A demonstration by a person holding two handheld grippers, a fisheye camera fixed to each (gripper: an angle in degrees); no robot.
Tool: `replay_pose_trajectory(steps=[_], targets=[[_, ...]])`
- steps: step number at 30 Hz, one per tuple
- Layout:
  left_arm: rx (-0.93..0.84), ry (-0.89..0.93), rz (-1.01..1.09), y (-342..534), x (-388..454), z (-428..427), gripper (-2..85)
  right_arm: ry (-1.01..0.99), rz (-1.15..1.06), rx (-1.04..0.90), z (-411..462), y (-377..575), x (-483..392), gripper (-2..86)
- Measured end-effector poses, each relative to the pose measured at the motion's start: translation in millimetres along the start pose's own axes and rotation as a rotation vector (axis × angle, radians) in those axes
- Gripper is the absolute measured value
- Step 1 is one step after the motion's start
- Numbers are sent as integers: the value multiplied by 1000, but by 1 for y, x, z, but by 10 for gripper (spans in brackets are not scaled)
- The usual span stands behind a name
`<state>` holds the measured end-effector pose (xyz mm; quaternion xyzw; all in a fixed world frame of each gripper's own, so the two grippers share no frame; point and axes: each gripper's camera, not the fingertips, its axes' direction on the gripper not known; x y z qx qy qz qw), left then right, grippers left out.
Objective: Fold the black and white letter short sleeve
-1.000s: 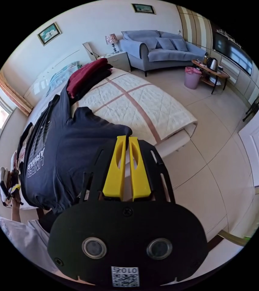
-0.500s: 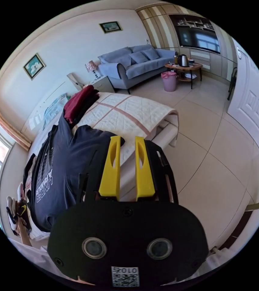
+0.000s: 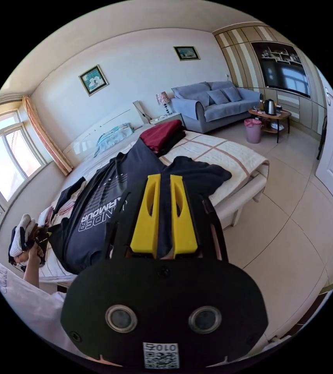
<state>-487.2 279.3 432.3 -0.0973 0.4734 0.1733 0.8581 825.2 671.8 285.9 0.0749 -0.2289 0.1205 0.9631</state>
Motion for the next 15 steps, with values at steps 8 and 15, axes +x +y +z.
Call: replay_pose_trajectory(steps=[8,15], targets=[[-217,-367,151,34,24,7,4,-5,-175,-200,69,30,-52,53],[-169,-322,103,45,32,-2,20,-61,-233,-255,95,52,-59,55]])
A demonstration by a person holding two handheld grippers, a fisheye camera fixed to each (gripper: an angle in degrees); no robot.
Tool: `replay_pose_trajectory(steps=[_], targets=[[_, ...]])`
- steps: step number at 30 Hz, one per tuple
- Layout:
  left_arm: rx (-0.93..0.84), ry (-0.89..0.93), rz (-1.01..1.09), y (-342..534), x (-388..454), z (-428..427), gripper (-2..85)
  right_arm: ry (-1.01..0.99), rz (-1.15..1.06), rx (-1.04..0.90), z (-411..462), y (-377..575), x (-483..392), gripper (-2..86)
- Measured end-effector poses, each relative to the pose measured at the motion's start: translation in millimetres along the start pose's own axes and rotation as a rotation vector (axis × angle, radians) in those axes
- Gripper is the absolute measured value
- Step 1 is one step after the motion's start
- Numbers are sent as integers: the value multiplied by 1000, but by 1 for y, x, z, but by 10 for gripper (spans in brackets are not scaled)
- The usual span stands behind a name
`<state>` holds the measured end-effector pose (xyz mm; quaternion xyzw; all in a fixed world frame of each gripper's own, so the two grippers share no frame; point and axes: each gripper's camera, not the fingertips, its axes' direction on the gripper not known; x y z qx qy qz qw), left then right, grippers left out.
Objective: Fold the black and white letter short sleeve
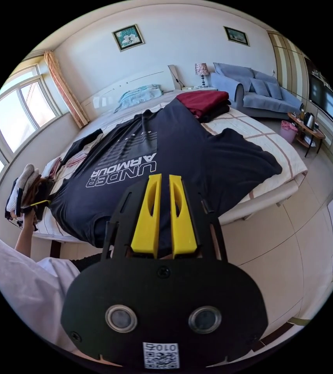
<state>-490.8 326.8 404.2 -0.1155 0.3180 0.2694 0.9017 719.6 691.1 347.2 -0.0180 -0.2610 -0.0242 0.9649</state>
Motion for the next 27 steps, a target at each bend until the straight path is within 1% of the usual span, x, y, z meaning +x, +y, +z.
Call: replay_pose_trajectory(steps=[2,4,6,7,10,13,14,15,18,20,22,23,24,25,27], targets=[[-7,-14,18,1,4,-6,31,-31,1,-24,10,8,3,57],[-10,-70,48,2,12,-15,41,-74,18,-68,24,21,9,65],[-3,-158,106,8,27,-28,50,-77,24,-109,34,31,14,71],[-6,-162,125,10,31,-30,51,-67,33,-140,40,38,18,74],[38,-132,243,25,58,-42,58,-107,38,-191,53,53,24,64],[145,-41,416,37,95,-49,65,-151,6,-220,70,57,19,58],[181,0,502,39,112,-48,67,-153,-6,-230,75,56,17,58],[196,41,591,39,129,-43,68,-156,-31,-256,87,54,11,58],[165,90,734,38,163,-24,70,-164,-109,-308,116,51,-2,58],[117,112,732,37,169,-6,71,-162,-130,-370,135,52,-6,57],[152,162,672,39,158,-2,74,-126,-141,-485,161,59,-7,55],[151,222,642,39,146,-5,77,-111,-144,-508,165,61,-8,55],[134,238,608,39,133,-9,79,-92,-163,-520,170,64,-11,54],[137,214,576,41,126,-13,81,-75,-172,-520,171,65,-14,52],[170,27,402,51,94,-29,92,-34,-188,-504,169,60,-24,50]])
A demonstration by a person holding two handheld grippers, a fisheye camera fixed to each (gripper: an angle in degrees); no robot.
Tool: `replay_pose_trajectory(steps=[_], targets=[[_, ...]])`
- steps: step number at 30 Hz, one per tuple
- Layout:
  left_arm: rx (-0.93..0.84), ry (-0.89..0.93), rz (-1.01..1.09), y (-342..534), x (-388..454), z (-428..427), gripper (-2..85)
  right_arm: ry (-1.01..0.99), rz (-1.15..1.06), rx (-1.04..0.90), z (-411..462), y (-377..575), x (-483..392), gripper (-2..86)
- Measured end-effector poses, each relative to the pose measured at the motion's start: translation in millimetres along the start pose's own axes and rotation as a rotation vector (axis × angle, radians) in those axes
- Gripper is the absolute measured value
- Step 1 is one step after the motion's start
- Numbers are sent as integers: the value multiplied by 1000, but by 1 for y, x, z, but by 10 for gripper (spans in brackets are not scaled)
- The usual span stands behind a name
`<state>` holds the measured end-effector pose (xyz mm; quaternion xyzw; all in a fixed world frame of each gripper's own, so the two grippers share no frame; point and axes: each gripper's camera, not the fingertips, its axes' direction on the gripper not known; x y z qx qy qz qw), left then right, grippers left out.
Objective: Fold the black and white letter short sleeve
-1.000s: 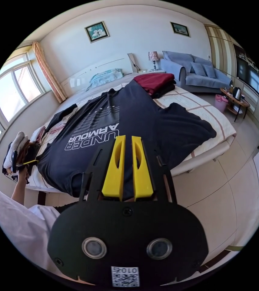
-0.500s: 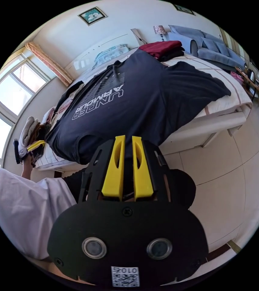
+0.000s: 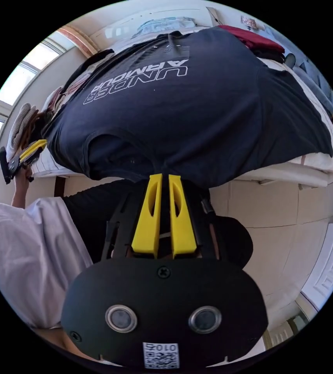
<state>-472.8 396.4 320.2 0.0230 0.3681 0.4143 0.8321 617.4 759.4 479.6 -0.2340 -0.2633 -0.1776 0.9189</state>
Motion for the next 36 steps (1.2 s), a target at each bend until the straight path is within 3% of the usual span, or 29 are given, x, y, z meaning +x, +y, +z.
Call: replay_pose_trajectory(steps=[3,5,10,13,15,18,22,32,36], targets=[[-49,-223,-159,21,-34,-12,112,3,-87,162,-26,-22,-35,50],[-84,-276,-205,27,-53,-7,121,-49,-194,241,-35,-44,-69,54],[-107,-168,-312,30,-102,21,133,-266,-669,234,11,-84,-218,75],[-103,-85,-314,31,-119,38,125,-209,-817,172,58,-71,-284,92],[-87,33,-293,33,-129,45,105,-162,-860,149,82,-63,-309,102],[-7,137,-292,39,-139,43,65,62,-927,150,120,-48,-343,102],[-6,176,-270,40,-154,44,24,264,-906,212,154,-40,-358,62],[-164,201,-315,39,-188,57,15,191,-862,70,186,-44,-358,39],[-119,207,-359,49,-196,56,56,175,-858,112,183,-44,-357,39]])
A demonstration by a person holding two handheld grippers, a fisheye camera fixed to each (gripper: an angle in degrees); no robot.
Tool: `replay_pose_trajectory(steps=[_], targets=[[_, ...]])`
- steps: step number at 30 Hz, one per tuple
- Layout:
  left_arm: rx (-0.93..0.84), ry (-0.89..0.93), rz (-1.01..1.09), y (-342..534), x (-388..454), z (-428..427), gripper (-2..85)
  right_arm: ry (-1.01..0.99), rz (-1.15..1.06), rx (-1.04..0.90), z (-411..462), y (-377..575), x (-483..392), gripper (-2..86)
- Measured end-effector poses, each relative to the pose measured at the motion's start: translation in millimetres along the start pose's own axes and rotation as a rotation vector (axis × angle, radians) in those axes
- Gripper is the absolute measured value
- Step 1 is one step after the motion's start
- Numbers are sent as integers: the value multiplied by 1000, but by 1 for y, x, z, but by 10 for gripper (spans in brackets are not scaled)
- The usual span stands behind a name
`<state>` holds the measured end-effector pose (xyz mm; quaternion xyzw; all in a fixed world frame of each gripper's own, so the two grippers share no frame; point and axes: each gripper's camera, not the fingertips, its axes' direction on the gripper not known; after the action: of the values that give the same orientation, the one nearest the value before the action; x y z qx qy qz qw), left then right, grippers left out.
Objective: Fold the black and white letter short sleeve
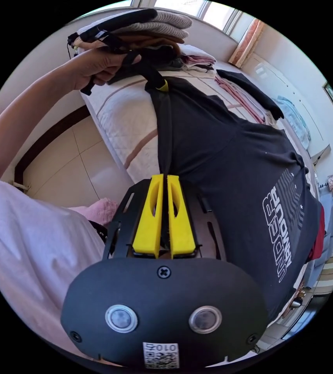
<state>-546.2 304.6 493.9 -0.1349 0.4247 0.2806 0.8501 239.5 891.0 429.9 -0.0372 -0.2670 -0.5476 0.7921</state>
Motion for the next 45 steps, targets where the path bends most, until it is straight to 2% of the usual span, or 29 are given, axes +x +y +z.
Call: replay_pose_trajectory(steps=[7,11,16,24,29,32,38,41,45], targets=[[-42,-170,82,21,15,-20,114,-166,147,109,-7,21,38,38],[-33,-112,-18,33,0,-19,129,-168,135,107,-3,21,42,39],[-30,-170,55,28,1,-18,132,-158,121,99,3,18,47,40],[29,60,-73,26,-35,-36,106,-148,96,82,14,17,52,38],[5,43,-116,21,-41,-24,74,-211,76,55,22,21,62,36],[49,20,-134,23,-46,-31,40,-208,85,89,12,29,72,34],[199,189,-199,26,-65,-59,3,-196,128,125,-10,50,100,30],[237,180,-130,7,-51,-83,1,-157,193,152,-26,66,125,28],[284,144,116,-43,11,-116,0,-190,297,227,-49,99,171,27]])
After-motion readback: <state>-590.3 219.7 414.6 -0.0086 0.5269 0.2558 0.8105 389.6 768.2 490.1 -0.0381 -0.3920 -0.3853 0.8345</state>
